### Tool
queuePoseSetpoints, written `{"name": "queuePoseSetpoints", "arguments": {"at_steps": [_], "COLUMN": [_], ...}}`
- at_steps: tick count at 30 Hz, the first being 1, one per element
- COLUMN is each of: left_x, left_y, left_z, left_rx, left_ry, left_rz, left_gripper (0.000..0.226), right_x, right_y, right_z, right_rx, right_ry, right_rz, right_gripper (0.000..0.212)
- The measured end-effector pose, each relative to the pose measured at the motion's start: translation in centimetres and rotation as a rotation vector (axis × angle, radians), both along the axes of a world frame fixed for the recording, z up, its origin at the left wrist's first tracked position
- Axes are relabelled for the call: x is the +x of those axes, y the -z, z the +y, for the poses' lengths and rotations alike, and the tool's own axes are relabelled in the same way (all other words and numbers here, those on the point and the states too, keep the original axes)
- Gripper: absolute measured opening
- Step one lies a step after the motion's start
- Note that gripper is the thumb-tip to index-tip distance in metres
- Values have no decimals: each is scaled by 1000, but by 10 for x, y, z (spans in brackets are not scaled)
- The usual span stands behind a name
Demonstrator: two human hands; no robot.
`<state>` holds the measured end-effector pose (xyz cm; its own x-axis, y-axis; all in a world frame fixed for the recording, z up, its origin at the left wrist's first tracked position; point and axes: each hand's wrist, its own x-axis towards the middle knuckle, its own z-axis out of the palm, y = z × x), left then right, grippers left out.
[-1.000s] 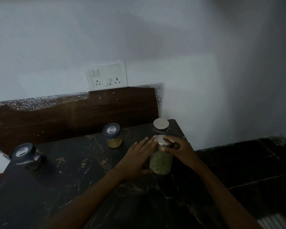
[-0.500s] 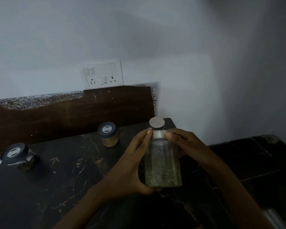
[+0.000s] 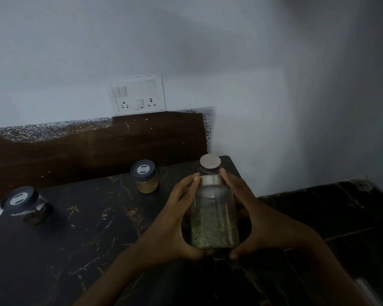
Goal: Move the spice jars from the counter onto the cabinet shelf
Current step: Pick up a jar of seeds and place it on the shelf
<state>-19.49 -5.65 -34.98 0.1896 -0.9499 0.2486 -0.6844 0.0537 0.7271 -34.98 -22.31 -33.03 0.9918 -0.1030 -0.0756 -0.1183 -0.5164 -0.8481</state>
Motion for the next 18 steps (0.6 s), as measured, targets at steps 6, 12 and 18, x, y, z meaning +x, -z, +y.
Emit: {"name": "queuePoseSetpoints", "arguments": {"at_steps": [6, 12, 18], "left_x": [1, 2, 1], "left_y": [-4, -13, -14], "left_z": [-1, -1, 2], "left_rx": [57, -25, 1], "left_ry": [15, -6, 5], "left_rz": [-63, 18, 159], "left_gripper": [128, 120, 124], "right_x": [6, 3, 5], "right_y": [-1, -4, 1], "right_z": [5, 3, 5], "right_rx": [-167, -102, -45], "right_ry": [12, 69, 92], "right_rz": [-23, -32, -53], "right_gripper": [128, 133, 129]}}
